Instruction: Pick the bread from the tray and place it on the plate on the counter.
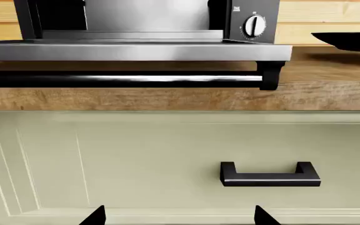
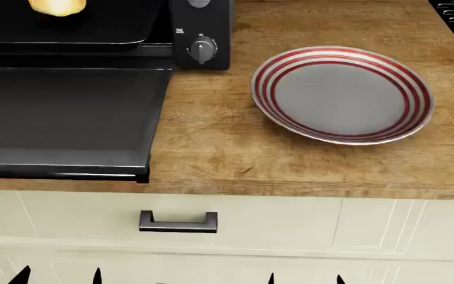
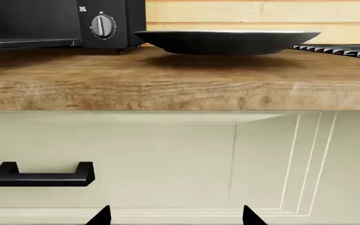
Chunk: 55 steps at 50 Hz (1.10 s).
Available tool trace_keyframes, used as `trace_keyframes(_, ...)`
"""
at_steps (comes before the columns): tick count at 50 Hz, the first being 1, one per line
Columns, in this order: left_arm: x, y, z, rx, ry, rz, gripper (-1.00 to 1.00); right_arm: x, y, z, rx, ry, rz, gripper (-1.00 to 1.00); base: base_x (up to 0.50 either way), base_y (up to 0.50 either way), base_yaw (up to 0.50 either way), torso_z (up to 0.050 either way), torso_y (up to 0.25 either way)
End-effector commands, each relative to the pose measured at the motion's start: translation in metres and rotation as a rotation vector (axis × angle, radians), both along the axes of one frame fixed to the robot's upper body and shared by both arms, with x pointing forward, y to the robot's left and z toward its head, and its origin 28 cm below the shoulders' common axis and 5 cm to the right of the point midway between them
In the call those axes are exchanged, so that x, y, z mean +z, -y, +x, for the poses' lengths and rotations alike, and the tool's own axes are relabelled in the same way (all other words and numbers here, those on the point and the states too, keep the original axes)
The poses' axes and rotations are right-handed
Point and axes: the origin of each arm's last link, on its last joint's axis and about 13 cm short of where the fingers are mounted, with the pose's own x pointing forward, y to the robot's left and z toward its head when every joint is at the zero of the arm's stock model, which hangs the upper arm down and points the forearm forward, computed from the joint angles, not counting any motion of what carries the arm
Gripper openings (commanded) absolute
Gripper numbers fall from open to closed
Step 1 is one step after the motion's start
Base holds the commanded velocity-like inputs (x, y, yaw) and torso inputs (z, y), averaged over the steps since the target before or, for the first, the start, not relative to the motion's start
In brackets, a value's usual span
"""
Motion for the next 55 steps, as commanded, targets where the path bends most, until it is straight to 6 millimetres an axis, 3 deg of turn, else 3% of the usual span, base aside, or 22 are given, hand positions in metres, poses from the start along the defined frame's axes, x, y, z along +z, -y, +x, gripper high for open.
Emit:
trace_keyframes(1, 0.0, 0.0, 0.0, 0.0, 0.0, 0.0, 1.0, 0.0, 0.0, 0.0, 0.0, 0.0, 0.0, 1.0, 0.0, 0.0, 0.0, 0.0, 0.0)
trace_keyframes(18, 0.005, 0.0, -0.003, -0.051, 0.036, 0.002, 1.0, -0.001, -0.001, -0.001, 0.009, -0.013, -0.002, 1.0, 0.0, 0.0, 0.0, 0.0, 0.0)
trace_keyframes(23, 0.015, -0.002, -0.007, -0.062, 0.044, -0.035, 1.0, 0.002, -0.002, -0.001, 0.02, -0.024, 0.004, 1.0, 0.0, 0.0, 0.0, 0.05, 0.013)
trace_keyframes(37, 0.072, -0.017, -0.022, -0.055, 0.138, -0.016, 1.0, 0.045, 0.0, -0.014, 0.029, -0.007, -0.05, 1.0, 0.0, 0.0, 0.0, 0.05, 0.014)
trace_keyframes(50, 0.121, -0.039, -0.023, 0.006, 0.207, 0.119, 1.0, 0.11, 0.024, -0.025, -0.055, 0.068, -0.188, 1.0, 0.0, 0.0, 0.0, 0.05, 0.014)
trace_keyframes(55, 0.137, -0.043, -0.026, 0.021, 0.235, 0.132, 1.0, 0.122, 0.026, -0.027, -0.077, 0.099, -0.273, 1.0, 0.0, 0.1, 0.0, 0.05, 0.014)
